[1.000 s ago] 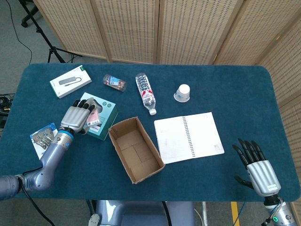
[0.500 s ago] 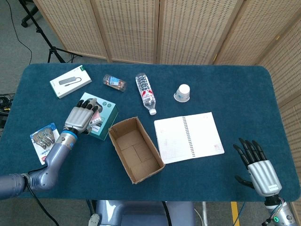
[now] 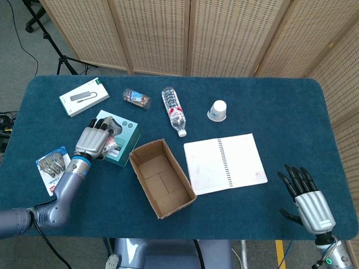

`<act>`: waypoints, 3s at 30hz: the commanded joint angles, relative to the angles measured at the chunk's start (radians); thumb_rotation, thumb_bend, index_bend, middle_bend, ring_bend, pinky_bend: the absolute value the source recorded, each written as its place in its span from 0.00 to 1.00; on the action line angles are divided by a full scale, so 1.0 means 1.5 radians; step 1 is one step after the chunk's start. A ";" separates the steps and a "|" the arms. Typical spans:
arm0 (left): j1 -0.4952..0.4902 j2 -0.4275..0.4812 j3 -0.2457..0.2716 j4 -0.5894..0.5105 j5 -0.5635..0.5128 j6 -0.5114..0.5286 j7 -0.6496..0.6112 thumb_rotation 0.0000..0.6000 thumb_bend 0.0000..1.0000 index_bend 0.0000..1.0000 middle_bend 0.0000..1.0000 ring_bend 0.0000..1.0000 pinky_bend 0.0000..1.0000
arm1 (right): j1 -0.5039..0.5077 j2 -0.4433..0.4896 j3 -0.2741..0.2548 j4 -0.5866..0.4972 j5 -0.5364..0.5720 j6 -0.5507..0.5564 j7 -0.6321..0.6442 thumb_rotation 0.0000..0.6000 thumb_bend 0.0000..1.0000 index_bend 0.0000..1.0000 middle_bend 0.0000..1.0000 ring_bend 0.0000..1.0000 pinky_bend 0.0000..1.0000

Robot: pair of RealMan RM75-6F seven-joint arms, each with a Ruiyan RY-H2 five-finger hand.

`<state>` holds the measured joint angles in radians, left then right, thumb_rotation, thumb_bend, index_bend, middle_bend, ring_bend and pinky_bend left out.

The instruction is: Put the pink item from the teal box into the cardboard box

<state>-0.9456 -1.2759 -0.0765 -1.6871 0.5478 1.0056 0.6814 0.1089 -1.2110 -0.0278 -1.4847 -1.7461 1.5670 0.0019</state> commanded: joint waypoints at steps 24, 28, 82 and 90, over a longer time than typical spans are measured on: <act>0.106 0.119 -0.036 -0.269 0.291 0.161 -0.106 1.00 0.43 0.51 0.00 0.00 0.00 | 0.001 0.000 -0.002 -0.007 0.000 -0.006 -0.014 1.00 0.14 0.08 0.00 0.00 0.00; 0.107 0.089 -0.044 -0.292 0.327 0.185 -0.090 1.00 0.43 0.52 0.00 0.00 0.00 | 0.000 0.002 -0.003 -0.007 0.001 -0.006 -0.010 1.00 0.14 0.08 0.00 0.00 0.00; 0.043 -0.085 -0.098 -0.266 0.273 0.174 0.034 1.00 0.36 0.24 0.00 0.00 0.00 | -0.016 0.031 0.000 -0.008 0.010 0.017 0.048 1.00 0.14 0.08 0.00 0.00 0.00; 0.043 -0.082 -0.093 -0.271 0.277 0.167 0.029 1.00 0.33 0.16 0.00 0.00 0.00 | -0.017 0.031 0.001 -0.007 0.009 0.019 0.048 1.00 0.14 0.08 0.00 0.00 0.00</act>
<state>-0.8817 -1.3991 -0.2168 -2.0935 0.9618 1.2570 0.7264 0.0832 -1.1643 -0.0268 -1.4948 -1.7330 1.5955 0.0746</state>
